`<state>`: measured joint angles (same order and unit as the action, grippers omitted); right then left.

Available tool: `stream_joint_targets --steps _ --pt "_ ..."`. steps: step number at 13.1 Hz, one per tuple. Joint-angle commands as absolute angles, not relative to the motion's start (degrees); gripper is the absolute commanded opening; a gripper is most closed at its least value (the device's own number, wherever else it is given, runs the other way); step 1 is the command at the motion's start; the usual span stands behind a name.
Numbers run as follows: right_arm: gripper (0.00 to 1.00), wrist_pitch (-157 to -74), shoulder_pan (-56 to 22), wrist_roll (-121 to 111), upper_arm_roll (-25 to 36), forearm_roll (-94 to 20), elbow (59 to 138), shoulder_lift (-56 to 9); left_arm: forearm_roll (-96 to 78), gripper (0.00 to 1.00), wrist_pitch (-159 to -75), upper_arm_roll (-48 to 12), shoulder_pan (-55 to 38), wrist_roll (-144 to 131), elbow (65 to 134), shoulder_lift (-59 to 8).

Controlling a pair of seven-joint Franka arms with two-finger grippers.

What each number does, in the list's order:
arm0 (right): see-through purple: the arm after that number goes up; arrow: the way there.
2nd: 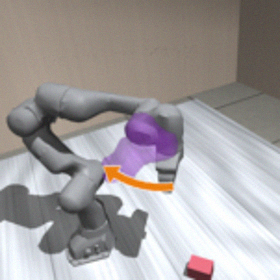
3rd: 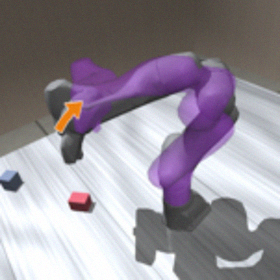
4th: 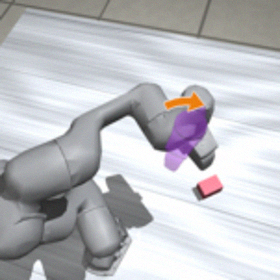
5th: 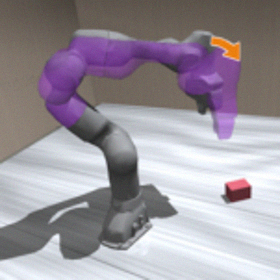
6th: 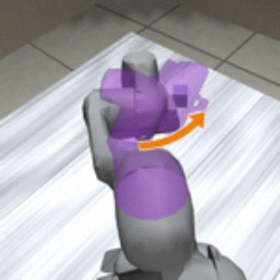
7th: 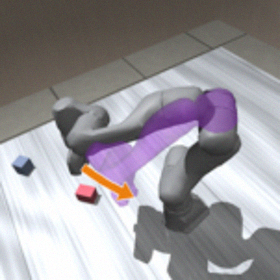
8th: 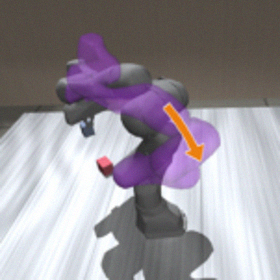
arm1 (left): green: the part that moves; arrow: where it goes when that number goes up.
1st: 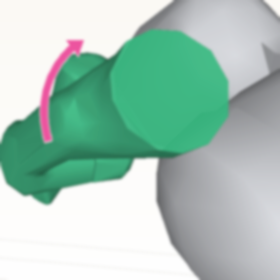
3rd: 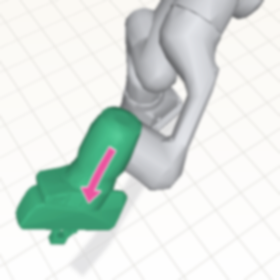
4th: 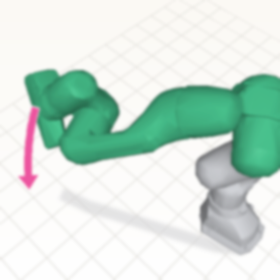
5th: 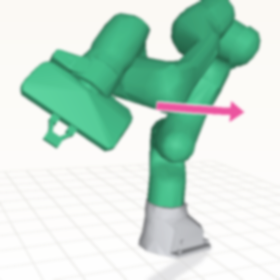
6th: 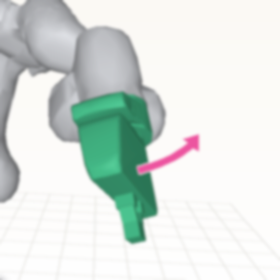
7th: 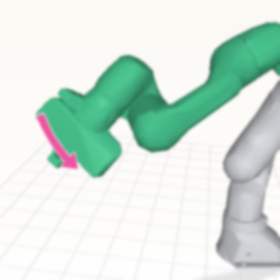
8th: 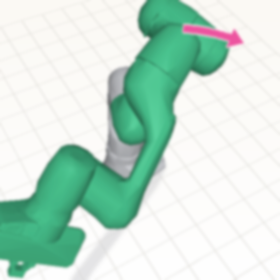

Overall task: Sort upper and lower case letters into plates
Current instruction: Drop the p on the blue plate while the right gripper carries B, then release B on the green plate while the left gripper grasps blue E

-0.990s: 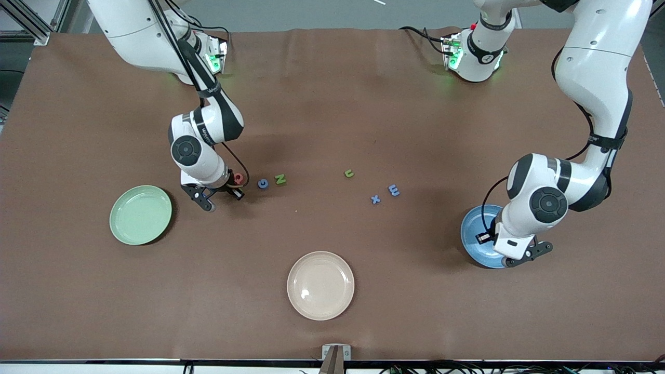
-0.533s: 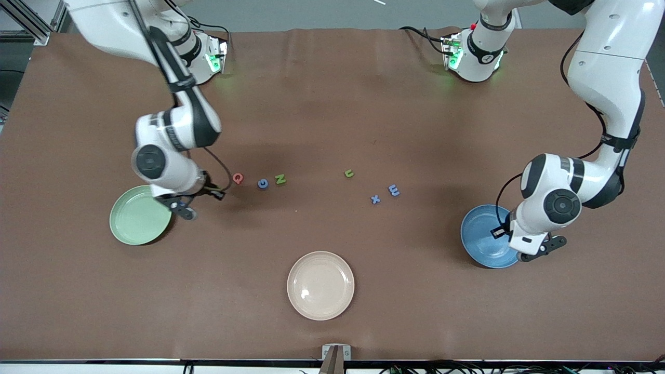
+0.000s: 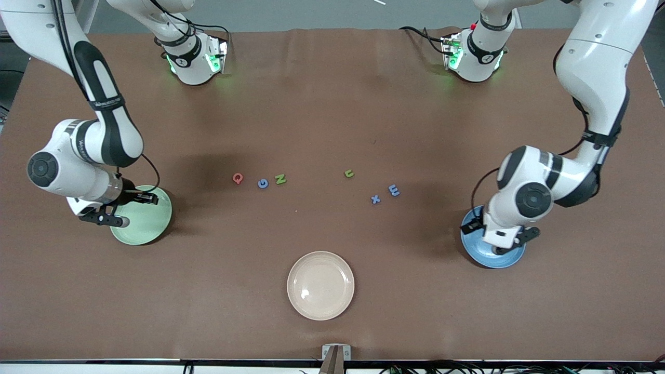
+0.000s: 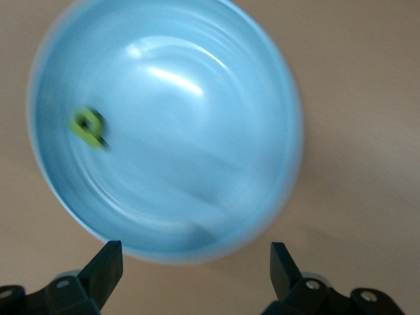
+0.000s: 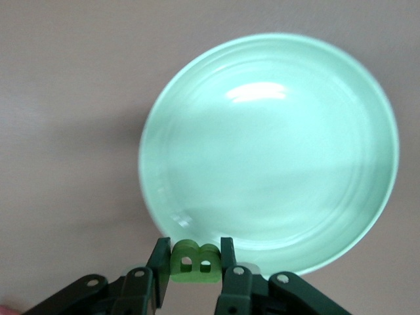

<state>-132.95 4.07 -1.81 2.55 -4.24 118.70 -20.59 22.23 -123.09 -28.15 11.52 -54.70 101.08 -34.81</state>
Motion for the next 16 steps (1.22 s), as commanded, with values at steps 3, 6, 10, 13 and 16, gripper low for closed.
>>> stream_joint_targets --steps 3,6,10,13,16 --pt "0.12 -140.4 8.0 -11.3 1.4 -4.6 120.0 -25.7 25.3 0.89 -131.5 -35.1 10.6 -65.3 109.1 -33.0" --pt "0.12 -145.6 7.8 -11.3 1.3 -4.7 123.1 -26.5 29.6 0.84 -135.4 -35.2 5.9 -78.4 110.2 -34.5" --pt "0.83 -144.1 7.6 -10.9 1.2 -4.7 122.7 -26.1 31.5 0.75 -136.2 -35.2 1.2 -87.7 110.5 -35.9" --pt "1.0 -134.3 6.1 -10.5 1.1 -4.6 119.5 -21.6 35.5 0.73 -140.0 -35.2 0.4 -92.6 112.4 -37.3" --pt "1.0 -120.2 1.6 1.3 1.2 -4.0 115.2 -15.9 36.7 0.67 -140.1 -35.2 0.9 -93.1 113.7 -37.5"
